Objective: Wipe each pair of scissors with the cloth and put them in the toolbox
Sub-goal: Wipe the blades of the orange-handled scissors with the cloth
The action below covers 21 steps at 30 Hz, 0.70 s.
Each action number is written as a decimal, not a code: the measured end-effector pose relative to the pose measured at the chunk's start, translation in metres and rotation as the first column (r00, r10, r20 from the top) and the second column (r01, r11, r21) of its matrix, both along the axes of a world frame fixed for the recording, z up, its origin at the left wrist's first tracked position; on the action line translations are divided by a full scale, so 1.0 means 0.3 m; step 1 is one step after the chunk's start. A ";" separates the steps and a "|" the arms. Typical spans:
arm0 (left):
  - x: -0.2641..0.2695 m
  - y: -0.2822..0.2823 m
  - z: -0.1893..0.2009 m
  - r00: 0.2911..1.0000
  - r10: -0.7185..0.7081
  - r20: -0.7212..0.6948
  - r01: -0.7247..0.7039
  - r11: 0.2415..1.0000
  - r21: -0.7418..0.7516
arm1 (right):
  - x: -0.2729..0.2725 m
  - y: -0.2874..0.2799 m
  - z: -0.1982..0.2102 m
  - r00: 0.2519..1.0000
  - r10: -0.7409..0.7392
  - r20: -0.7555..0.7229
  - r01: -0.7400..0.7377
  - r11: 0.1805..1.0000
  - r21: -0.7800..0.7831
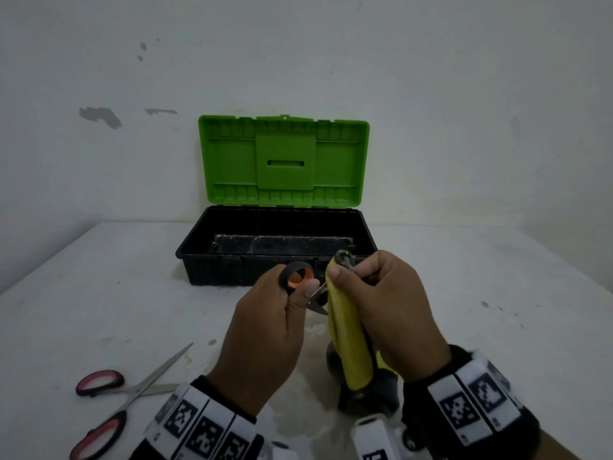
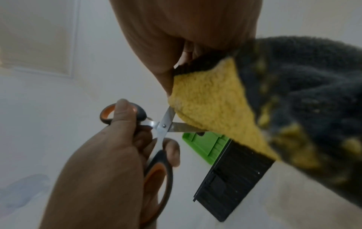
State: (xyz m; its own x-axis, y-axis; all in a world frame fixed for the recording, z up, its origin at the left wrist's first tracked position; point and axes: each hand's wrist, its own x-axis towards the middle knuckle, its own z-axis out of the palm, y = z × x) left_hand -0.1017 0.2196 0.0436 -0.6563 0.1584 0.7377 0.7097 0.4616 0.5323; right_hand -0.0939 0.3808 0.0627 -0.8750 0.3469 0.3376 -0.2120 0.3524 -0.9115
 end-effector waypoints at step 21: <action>0.031 0.018 0.100 0.677 -0.469 0.568 -0.038 0.748 0.663 | 0.041 0.058 0.021 0.964 0.226 -0.138 -0.207 0.969 0.138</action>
State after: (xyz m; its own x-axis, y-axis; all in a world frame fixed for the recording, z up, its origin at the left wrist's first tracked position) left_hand -0.0924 0.2251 0.0735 -0.9925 0.0793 0.0926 0.0713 -0.2380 0.9686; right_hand -0.0815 0.3983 0.0689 -0.8599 0.1030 0.4999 -0.4278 0.3889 -0.8159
